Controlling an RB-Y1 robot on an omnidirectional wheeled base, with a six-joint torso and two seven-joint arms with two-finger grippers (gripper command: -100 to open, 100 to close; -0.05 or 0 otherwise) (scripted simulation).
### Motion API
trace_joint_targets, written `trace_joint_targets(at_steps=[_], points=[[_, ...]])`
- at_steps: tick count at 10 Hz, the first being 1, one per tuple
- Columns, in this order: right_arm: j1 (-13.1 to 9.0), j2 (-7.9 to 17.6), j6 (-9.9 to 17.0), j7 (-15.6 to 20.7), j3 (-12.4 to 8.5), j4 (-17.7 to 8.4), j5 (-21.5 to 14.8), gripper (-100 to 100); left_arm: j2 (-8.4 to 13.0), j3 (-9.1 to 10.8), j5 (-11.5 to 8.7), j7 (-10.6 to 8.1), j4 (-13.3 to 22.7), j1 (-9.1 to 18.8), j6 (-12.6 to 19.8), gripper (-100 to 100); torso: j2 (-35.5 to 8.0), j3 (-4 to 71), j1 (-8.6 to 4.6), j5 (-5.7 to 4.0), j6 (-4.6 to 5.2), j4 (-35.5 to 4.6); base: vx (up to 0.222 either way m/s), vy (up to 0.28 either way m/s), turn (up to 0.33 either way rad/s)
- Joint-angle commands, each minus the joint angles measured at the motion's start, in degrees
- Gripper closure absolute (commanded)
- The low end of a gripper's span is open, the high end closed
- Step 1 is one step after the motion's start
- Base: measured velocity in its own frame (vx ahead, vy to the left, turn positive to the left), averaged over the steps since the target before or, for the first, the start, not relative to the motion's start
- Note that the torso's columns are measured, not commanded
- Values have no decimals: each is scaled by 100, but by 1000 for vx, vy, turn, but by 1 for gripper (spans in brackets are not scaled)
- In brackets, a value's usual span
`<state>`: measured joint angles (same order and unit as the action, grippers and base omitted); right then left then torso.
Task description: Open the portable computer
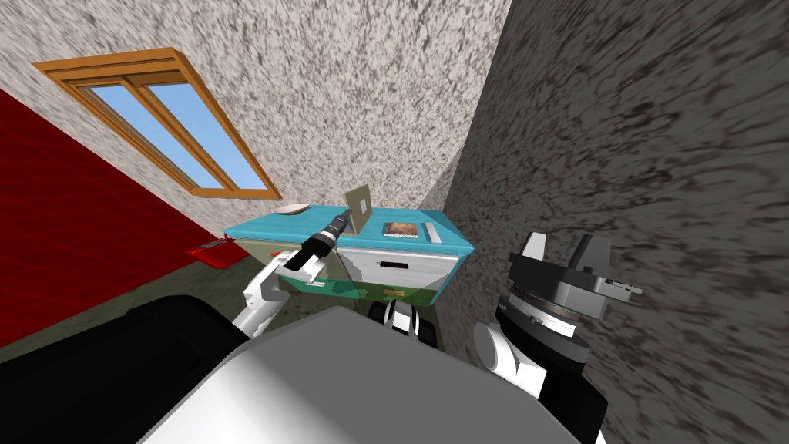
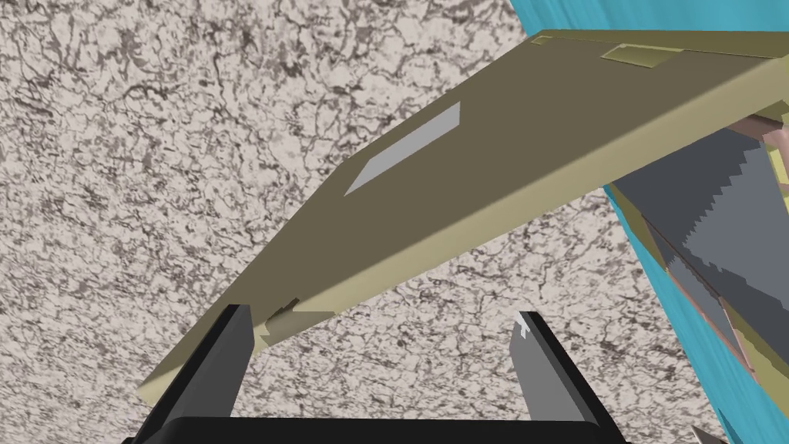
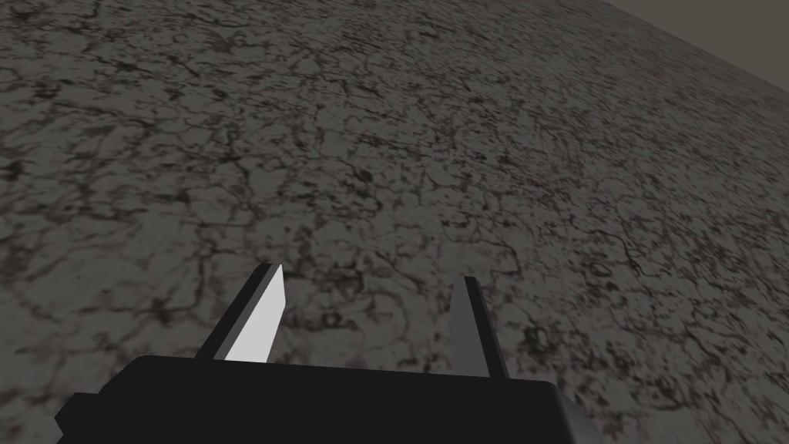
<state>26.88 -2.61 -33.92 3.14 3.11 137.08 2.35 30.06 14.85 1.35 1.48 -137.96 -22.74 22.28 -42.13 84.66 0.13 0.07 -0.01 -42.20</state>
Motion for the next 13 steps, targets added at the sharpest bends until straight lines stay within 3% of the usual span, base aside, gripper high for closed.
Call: trace_joint_targets(at_steps=[1,3,4,9,10,13], points=[[0,0,0,0,0,0,0,0,178,91,-62,-60,-18,25,357,-100,1,1,0,-1,2,0,-6,-13,-17],[0,0,0,0,0,0,0,0,424,217,-147,-140,-25,55,698,-100,9,6,7,4,1,5,-7,-17,-40],[0,0,0,0,0,0,0,0,424,217,-147,-140,-25,55,767,-100,9,6,6,3,1,5,-5,-13,-19],[0,0,0,0,0,0,0,0,908,463,-309,-297,-42,103,1528,-100,21,13,15,10,1,13,-7,-16,-32],[0,0,0,0,0,0,0,0,908,463,-309,-297,-42,103,1564,-100,23,14,15,11,3,14,-6,-15,-18],[0,0,0,0,0,0,0,0,1234,628,-418,-404,-109,131,2094,-100,21,13,11,8,7,12,-7,-15,-38]])
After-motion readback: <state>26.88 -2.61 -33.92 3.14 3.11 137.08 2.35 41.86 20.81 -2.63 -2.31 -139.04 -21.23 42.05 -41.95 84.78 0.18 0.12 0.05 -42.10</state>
